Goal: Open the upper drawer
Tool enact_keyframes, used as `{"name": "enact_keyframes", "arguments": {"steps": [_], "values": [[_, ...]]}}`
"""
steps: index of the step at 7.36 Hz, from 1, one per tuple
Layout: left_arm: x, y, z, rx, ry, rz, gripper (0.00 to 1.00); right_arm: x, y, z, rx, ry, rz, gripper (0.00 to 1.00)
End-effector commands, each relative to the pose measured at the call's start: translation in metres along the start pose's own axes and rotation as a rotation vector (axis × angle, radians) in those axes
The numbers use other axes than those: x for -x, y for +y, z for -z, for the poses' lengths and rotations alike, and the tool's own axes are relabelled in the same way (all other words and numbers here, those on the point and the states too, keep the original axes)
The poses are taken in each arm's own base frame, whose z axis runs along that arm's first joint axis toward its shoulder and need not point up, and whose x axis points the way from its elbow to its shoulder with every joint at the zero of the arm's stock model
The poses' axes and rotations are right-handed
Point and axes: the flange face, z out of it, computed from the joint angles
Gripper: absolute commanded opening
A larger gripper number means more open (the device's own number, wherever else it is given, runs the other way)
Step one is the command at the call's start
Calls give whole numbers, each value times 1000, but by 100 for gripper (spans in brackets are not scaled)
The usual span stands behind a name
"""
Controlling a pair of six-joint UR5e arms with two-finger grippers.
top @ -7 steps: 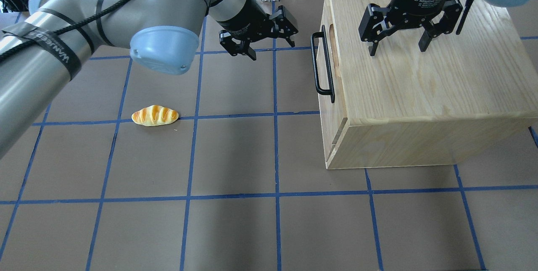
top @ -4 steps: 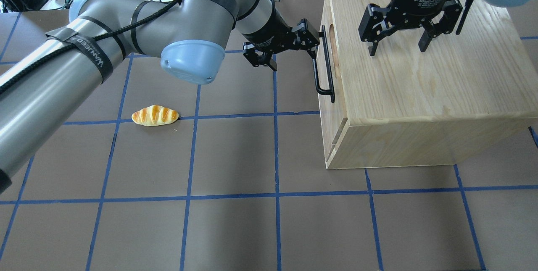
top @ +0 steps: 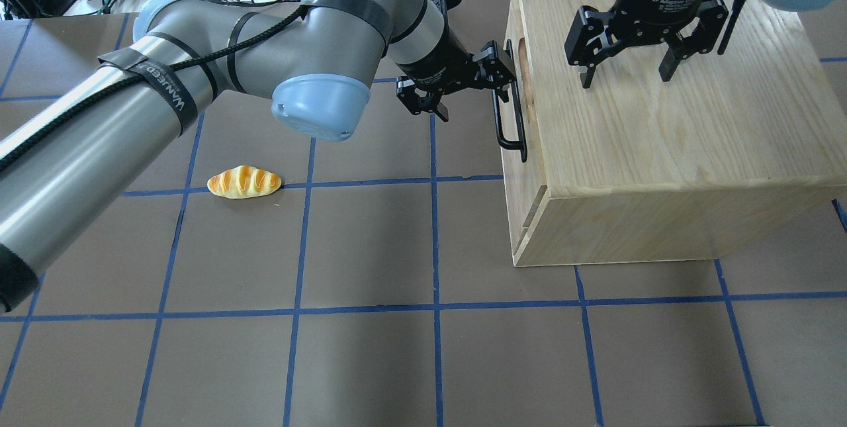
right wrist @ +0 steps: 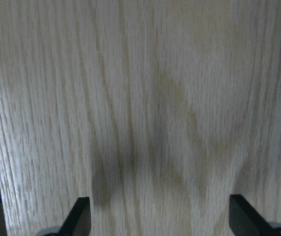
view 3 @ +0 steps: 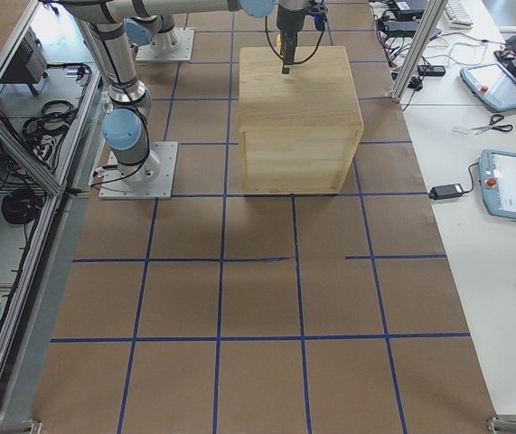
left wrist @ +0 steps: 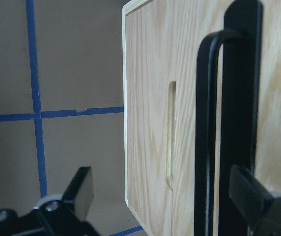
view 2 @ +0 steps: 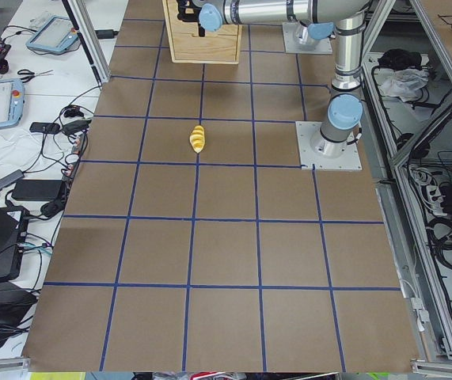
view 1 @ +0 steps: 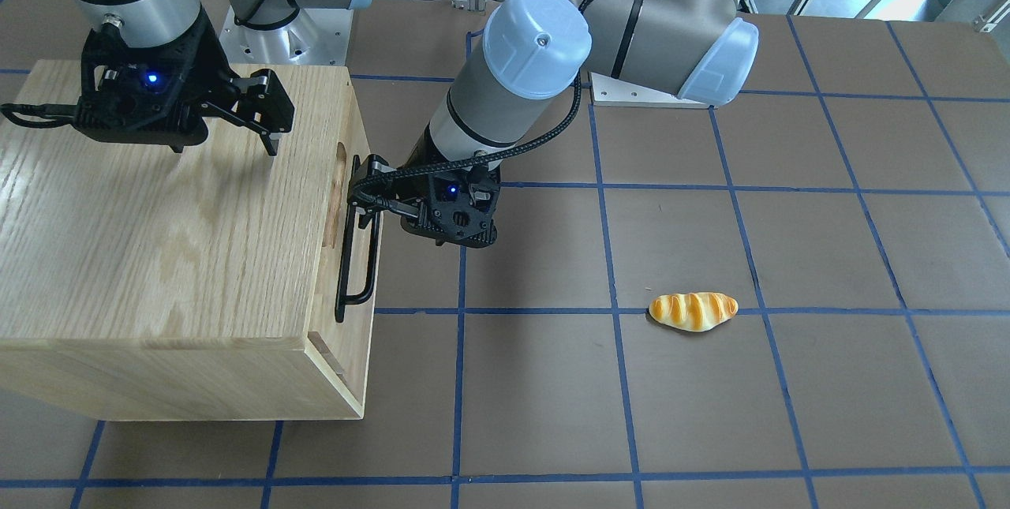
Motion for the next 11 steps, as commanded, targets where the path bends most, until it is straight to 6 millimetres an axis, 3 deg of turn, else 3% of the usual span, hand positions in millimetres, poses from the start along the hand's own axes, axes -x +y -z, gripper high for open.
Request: {"name": "enact_keyframes", "arguments": {"steps": [1,2,11], "values": [[-1,-1,-4,1,17,-4,100,0,0,0,0,0,0,100],[2,-4,-13,5,16,-4,100,0,0,0,0,0,0,100],[17,-8,-8,-25,-78,-92,100,-1,0,0,0,0,-2,100]]}}
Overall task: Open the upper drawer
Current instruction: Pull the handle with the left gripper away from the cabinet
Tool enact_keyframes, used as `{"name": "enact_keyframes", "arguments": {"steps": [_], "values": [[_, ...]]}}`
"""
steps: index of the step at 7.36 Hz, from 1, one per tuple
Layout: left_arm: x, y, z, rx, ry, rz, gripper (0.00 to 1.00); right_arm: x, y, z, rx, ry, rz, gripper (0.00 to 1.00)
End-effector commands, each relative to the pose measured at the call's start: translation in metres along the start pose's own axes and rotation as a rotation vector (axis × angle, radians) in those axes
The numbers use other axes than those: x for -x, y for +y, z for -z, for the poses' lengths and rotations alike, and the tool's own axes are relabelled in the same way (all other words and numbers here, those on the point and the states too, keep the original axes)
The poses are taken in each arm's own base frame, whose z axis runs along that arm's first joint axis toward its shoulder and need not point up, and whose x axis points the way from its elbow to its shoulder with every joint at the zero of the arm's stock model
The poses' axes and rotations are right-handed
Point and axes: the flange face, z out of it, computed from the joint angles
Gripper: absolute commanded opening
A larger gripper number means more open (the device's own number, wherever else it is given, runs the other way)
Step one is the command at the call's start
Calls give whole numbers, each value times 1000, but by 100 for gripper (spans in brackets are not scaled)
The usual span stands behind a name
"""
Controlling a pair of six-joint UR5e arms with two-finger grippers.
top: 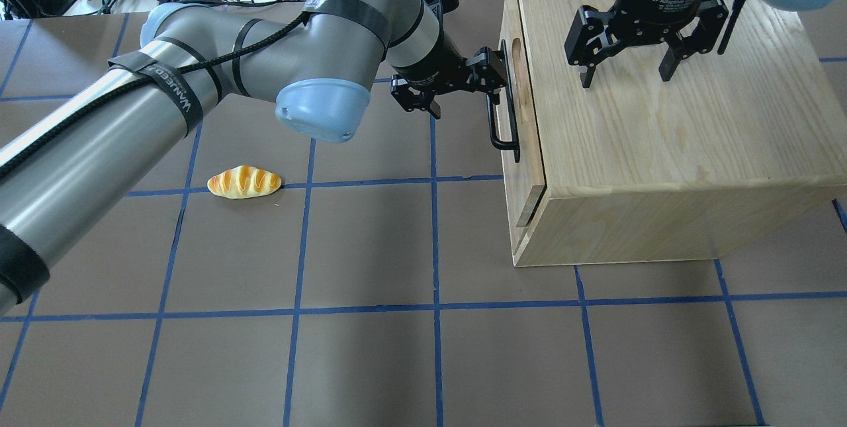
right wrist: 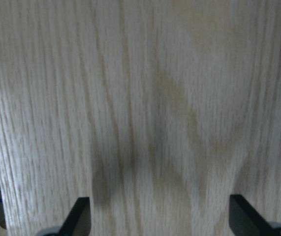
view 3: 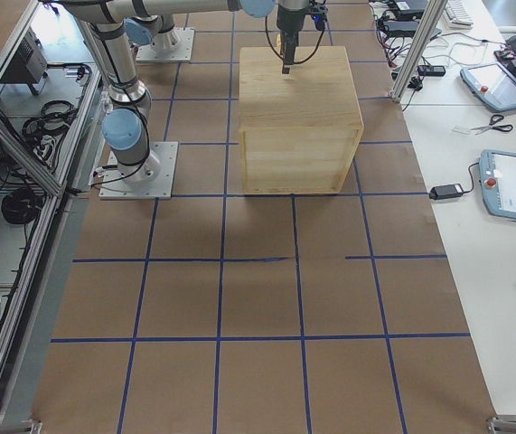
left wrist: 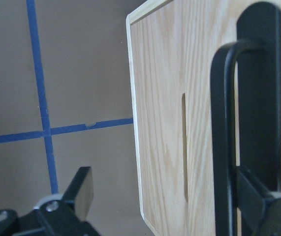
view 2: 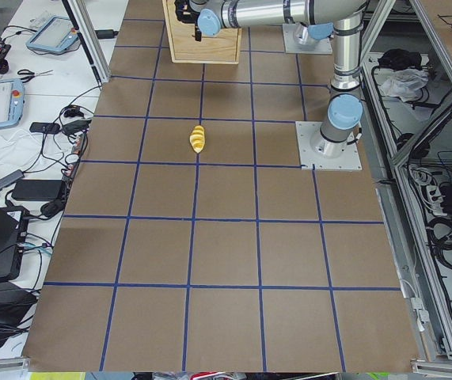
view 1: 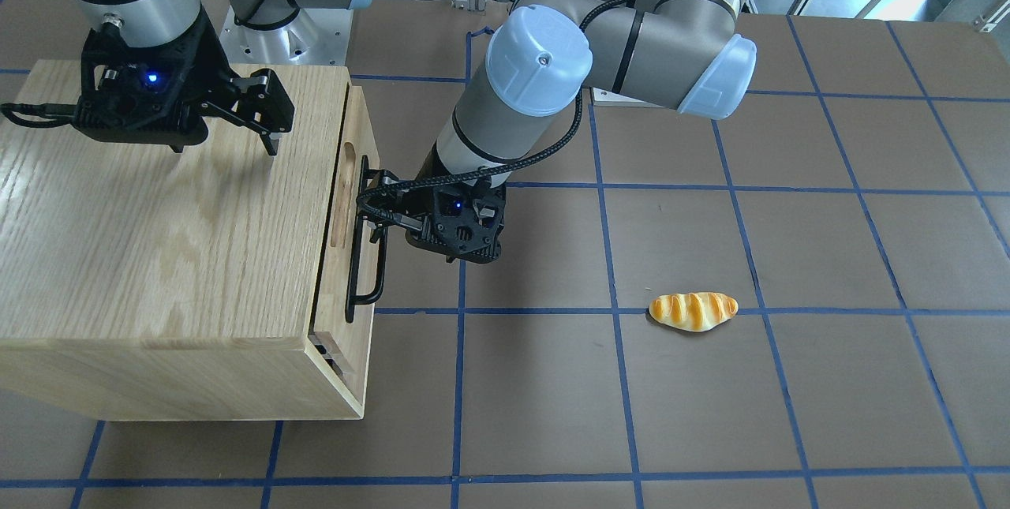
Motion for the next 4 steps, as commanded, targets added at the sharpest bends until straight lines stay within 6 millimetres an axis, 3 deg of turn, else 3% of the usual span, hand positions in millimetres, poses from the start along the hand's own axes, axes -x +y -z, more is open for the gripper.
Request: {"name": "enact_keyframes", "arguments": {"steps": [1,4], "values": [[6,-1,4,-8,-29,-17,100,0,0,0,0,0,0,100],[39,-8,21,-8,-42,-5,100,0,0,0,0,0,0,100]]}}
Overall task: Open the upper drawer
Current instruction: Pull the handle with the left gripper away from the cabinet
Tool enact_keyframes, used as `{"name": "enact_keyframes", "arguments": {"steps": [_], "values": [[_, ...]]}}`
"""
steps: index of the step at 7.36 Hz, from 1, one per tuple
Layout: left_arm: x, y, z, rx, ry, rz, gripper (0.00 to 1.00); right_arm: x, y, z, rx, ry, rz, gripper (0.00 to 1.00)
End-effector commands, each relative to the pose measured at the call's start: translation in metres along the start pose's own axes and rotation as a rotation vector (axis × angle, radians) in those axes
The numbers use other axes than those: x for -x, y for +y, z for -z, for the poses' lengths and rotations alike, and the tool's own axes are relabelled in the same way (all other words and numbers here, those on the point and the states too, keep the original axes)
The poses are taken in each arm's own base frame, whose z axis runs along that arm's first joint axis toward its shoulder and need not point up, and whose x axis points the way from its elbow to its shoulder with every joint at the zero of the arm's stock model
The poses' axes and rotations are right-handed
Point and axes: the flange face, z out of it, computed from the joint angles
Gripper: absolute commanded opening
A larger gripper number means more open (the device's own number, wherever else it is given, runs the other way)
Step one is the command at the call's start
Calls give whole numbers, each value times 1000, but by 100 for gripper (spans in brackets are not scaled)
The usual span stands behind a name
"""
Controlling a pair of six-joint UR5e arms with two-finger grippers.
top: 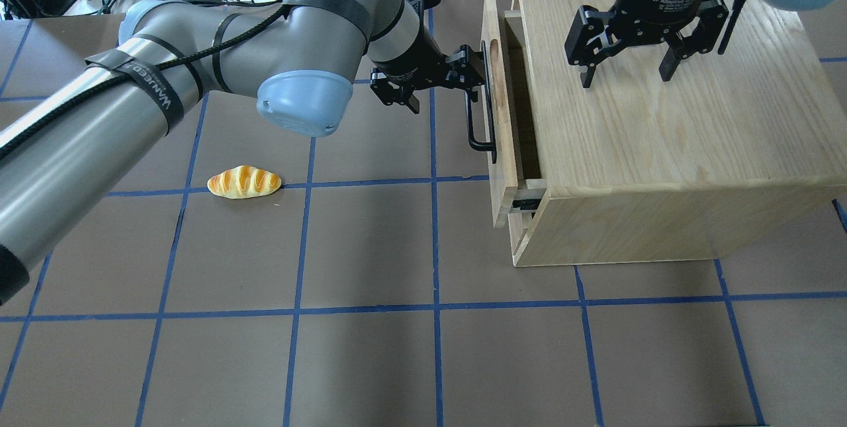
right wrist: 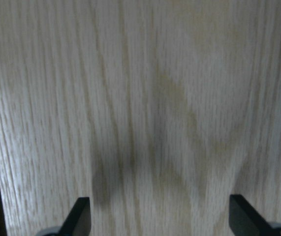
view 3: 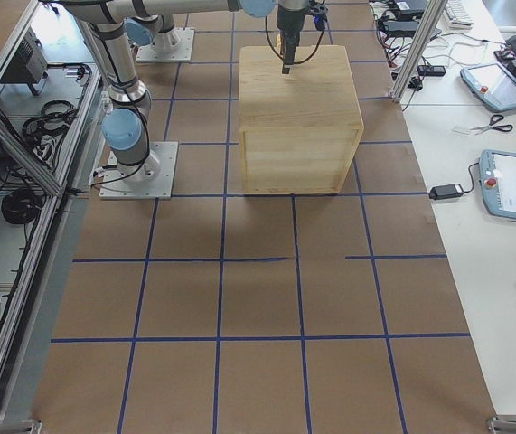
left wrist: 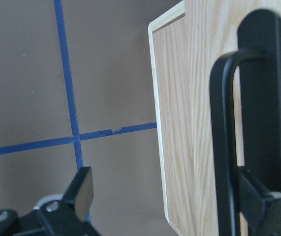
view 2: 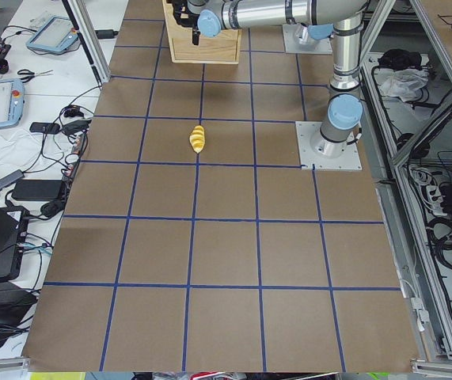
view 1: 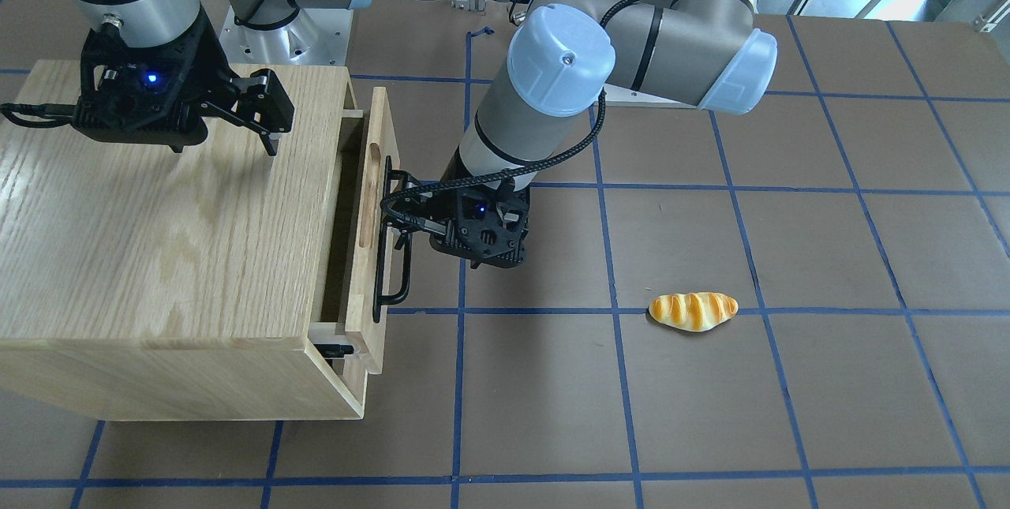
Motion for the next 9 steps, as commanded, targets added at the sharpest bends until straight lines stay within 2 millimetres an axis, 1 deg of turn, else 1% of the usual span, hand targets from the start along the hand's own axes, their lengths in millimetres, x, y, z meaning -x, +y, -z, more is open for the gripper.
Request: {"name": "enact_keyframes", "arguments": {"steps": [1,2,3,5,6,8,9], "values": [[22,2,2,10,-9,-9,100,0,0,0,0,0,0,100],[30,0,4,7,-11,-8,100,0,0,0,0,0,0,100],[41,-3,13,6,-13,10,100,0,0,0,0,0,0,100],[54,-3,25,25,-20,-4,100,0,0,-1,2,0,2,100],[57,-3,26,28,-23,0,100,0,0,0,0,0,0,100],[72,-5,31,34,-27,3,100,0,0,-1,2,0,0,100],[74,-4,31,36,-28,-4,100,0,0,0,0,0,1,100]]}}
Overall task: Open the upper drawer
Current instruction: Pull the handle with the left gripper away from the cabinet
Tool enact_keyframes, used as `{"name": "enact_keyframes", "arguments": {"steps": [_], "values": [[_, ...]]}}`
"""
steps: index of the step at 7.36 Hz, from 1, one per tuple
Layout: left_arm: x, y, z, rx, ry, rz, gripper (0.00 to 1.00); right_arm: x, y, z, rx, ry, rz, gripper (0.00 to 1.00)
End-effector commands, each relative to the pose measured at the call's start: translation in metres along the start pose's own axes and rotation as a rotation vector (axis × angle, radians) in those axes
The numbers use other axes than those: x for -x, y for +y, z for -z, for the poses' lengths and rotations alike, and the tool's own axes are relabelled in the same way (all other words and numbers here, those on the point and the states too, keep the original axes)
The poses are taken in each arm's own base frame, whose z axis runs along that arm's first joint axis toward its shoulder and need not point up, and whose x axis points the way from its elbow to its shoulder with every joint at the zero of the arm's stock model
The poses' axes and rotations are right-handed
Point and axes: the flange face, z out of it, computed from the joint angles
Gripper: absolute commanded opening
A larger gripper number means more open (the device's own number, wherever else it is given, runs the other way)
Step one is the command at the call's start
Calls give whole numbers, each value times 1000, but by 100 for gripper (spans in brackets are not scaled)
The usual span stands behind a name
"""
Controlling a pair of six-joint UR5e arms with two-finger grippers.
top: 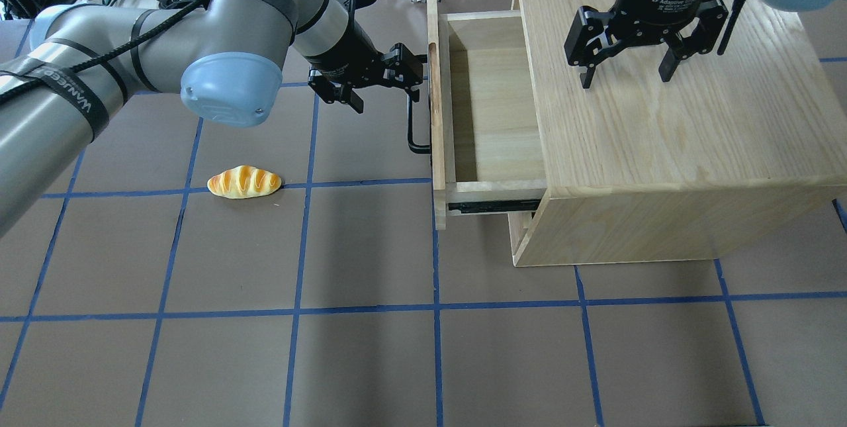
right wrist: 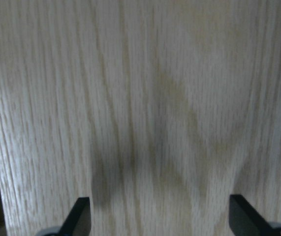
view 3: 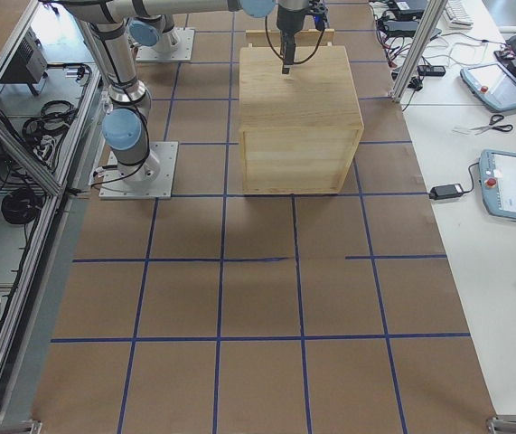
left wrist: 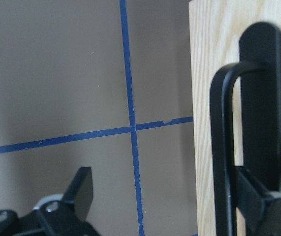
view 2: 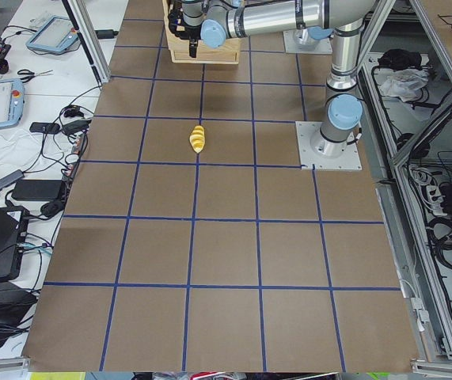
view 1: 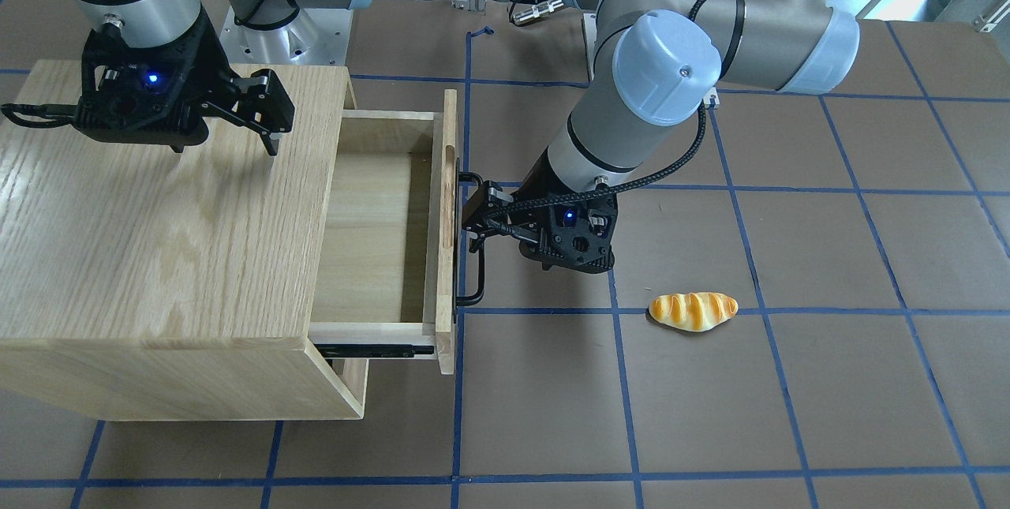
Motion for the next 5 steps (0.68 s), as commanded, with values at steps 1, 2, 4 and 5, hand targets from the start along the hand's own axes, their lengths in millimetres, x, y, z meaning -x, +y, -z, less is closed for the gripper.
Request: {"name": "enact_keyframes", "arguments": {"steps": [1,2,4,5], "values": [[10,1,5,15,-4,7,100,-1,0,0,-1,0,-2,100],[20,2,12,30,-7,-1,100,0,0,0,-1,0,0,100],[37,2,23,46,-10,17,100,0,0,0,0,0,0,100],[47,3,28,56,-11,16,100,0,0,0,1,0,0,100]]}}
